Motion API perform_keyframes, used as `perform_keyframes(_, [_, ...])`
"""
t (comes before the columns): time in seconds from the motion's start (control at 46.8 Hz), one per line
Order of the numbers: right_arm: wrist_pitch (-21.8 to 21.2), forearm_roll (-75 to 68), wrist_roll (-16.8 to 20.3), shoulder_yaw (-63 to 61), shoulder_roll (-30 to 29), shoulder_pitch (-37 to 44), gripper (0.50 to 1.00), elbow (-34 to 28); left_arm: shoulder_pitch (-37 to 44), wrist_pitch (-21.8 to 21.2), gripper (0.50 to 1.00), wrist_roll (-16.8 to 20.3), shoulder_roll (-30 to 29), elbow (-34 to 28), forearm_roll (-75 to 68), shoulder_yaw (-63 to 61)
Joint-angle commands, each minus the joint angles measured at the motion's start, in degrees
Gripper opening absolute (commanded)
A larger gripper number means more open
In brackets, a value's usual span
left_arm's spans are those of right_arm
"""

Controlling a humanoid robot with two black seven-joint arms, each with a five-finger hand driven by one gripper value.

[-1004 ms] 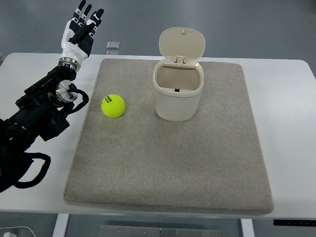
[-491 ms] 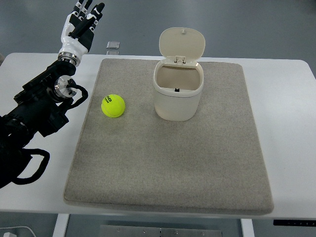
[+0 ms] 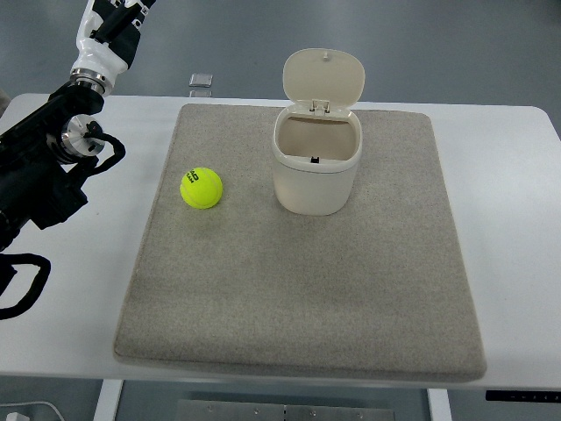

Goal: Put tennis ball into box with left hand
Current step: 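Swing the left hand out over the mat toward the tennis ball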

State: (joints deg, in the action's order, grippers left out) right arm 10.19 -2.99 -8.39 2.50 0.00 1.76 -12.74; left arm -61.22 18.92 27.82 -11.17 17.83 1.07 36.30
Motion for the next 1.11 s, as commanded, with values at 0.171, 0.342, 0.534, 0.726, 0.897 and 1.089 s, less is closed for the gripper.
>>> perform_keyframes(0.171, [0.0,0.0,0.0,0.0,0.0,0.0,0.938,0.0,-1.5,2.8,0.990,-0.6,-1.6,0.0,0.0,-9.4])
perform_keyframes(0.342, [0.0,0.0,0.0,0.0,0.0,0.0,0.938,0.0,-2.8,4.7,0.988,-2.0,-4.5,3.6,0.0,-19.3])
perform_keyframes(0.534, [0.0,0.0,0.0,0.0,0.0,0.0,0.938,0.0,-5.0,5.0,0.988,-2.5,-10.0,10.8,0.0,-27.9])
perform_keyframes(0.726, [0.0,0.0,0.0,0.0,0.0,0.0,0.938,0.0,-7.6,5.2,0.979,-2.5,-15.1,15.9,-0.4,-33.1])
perform_keyframes(0.897, [0.0,0.0,0.0,0.0,0.0,0.0,0.938,0.0,-8.7,5.6,0.977,-2.5,-15.6,16.1,-5.9,-36.6])
perform_keyframes(1.089, [0.0,0.0,-0.1,0.0,0.0,0.0,0.938,0.0,-8.9,7.6,0.977,-2.5,-17.0,16.1,-14.6,-36.7])
